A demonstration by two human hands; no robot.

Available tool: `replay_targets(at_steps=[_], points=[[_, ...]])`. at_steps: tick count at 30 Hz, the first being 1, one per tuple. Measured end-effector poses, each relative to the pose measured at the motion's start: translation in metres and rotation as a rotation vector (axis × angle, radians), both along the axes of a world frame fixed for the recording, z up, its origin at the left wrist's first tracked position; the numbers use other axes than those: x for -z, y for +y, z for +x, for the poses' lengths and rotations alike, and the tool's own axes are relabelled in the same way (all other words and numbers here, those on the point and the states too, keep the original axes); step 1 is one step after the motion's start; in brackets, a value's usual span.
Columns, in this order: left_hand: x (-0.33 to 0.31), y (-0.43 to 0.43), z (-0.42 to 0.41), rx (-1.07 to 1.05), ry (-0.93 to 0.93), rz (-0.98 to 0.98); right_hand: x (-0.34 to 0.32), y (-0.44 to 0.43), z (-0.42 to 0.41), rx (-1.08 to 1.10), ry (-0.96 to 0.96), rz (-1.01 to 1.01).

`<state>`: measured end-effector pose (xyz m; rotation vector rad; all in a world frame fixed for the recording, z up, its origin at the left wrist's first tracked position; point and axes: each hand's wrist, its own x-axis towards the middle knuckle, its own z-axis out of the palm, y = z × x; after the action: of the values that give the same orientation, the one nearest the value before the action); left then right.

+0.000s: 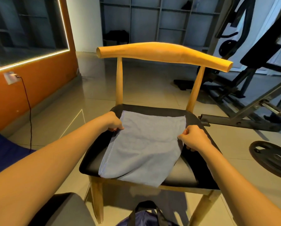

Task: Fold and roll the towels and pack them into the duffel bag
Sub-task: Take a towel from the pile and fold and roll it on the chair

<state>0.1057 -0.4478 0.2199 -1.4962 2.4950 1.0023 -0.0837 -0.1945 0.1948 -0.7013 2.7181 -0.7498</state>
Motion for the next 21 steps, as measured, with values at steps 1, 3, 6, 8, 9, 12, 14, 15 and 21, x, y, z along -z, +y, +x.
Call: replay_targets(at_steps=[1,3,6,8,9,12,14,15,21], points=[[-0.002,-0.001,0.002,-0.015,0.016,0.005,0.002,0.001,0.002,-0.009,-0.007,0.002],[-0.005,-0.003,0.009,-0.046,0.032,0.002,0.005,0.003,0.005,-0.016,0.002,0.003],[0.001,-0.006,0.017,-0.030,0.016,-0.050,0.003,0.004,0.010,-0.034,0.018,0.023],[0.004,-0.003,0.020,0.010,-0.030,-0.133,0.000,0.006,0.013,-0.031,0.020,0.016],[0.005,0.002,0.021,0.036,-0.059,-0.211,-0.001,0.008,0.013,-0.018,0.006,0.004],[0.001,0.037,0.020,0.124,0.011,-0.497,-0.009,0.016,0.016,-0.013,-0.132,-0.076],[0.001,0.076,0.013,0.236,0.171,-0.480,-0.015,0.023,0.021,-0.033,-0.266,-0.167],[0.002,0.099,0.009,0.314,0.225,-0.422,-0.016,0.027,0.023,-0.047,-0.322,-0.206],[0.019,0.183,-0.017,0.608,0.103,-0.621,-0.013,0.041,0.028,-0.094,-0.409,-0.295]])
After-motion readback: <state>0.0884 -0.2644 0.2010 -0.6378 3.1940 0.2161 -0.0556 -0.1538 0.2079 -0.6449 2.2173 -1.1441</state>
